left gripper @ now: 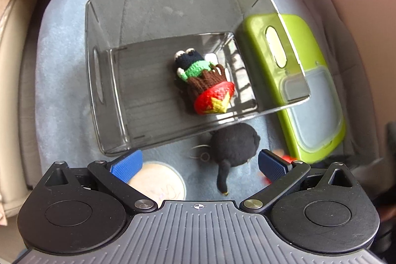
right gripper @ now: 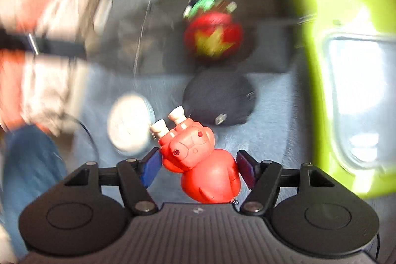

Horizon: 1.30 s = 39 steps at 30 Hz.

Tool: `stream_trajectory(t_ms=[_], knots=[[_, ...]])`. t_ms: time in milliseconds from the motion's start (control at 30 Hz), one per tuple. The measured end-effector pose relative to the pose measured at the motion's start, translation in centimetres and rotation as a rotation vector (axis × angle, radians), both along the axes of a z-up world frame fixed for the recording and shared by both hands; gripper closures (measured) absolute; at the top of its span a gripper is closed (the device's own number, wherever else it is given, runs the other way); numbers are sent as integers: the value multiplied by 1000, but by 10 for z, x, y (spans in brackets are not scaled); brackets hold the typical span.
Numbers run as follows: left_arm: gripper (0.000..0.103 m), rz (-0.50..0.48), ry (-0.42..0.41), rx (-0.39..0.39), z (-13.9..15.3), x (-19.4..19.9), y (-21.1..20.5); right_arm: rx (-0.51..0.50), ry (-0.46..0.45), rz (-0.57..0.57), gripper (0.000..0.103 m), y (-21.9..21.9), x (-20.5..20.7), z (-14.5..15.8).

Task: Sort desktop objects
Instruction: 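Grasp the red keychain figures with the right tool and drop them into the box, then grasp the black plush toy with the left tool and place it in the box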

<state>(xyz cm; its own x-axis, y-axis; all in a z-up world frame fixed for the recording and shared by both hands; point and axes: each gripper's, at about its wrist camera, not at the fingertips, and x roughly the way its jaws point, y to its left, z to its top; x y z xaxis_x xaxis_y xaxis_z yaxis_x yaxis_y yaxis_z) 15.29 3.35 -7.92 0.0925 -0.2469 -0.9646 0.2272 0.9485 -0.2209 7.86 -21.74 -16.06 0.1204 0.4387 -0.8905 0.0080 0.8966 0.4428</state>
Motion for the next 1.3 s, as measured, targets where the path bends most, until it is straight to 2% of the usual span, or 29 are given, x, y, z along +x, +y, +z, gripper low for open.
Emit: stream_trajectory(t_ms=[133, 300, 400, 500, 567, 633, 700, 800, 933, 1033, 1100, 1233, 1300], knots=[[0, 4, -13, 84, 0, -5, -2, 109, -54, -138, 35, -40, 2, 38], [0, -40, -25, 41, 9, -9, -15, 133, -234, -218, 35, -60, 15, 88], [0, -47, -20, 57, 5, -12, -11, 96, -298, -215, 34, -50, 42, 101], [0, -23, 34, 52, -10, -19, 9, 58, -273, -222, 34, -33, 75, 87], [0, -8, 61, 58, -24, -26, 21, 52, -232, -223, 34, -16, 92, 58], [0, -22, 41, 97, -33, -37, 24, 21, -199, -219, 34, -3, 107, 36], [0, -66, 25, 121, -38, -50, 18, -27, -184, -197, 34, 6, 113, 26], [0, -101, 40, 88, -44, -56, 13, -99, -166, -159, 34, 20, 119, 14], [0, -61, 52, 92, -54, -54, 23, -195, -141, -110, 34, 37, 128, -3], [0, -71, 35, 105, -61, -51, 24, -267, -122, -72, 33, 50, 135, -16], [0, -72, 42, 85, -65, -49, 21, -315, -109, -47, 33, 59, 140, -24], [0, -52, 63, 17, -67, -46, 16, -296, -112, -42, 32, 51, 136, -24], [0, -89, 40, 9, -63, -48, 3, -262, -123, -61, 33, 44, 134, -19]])
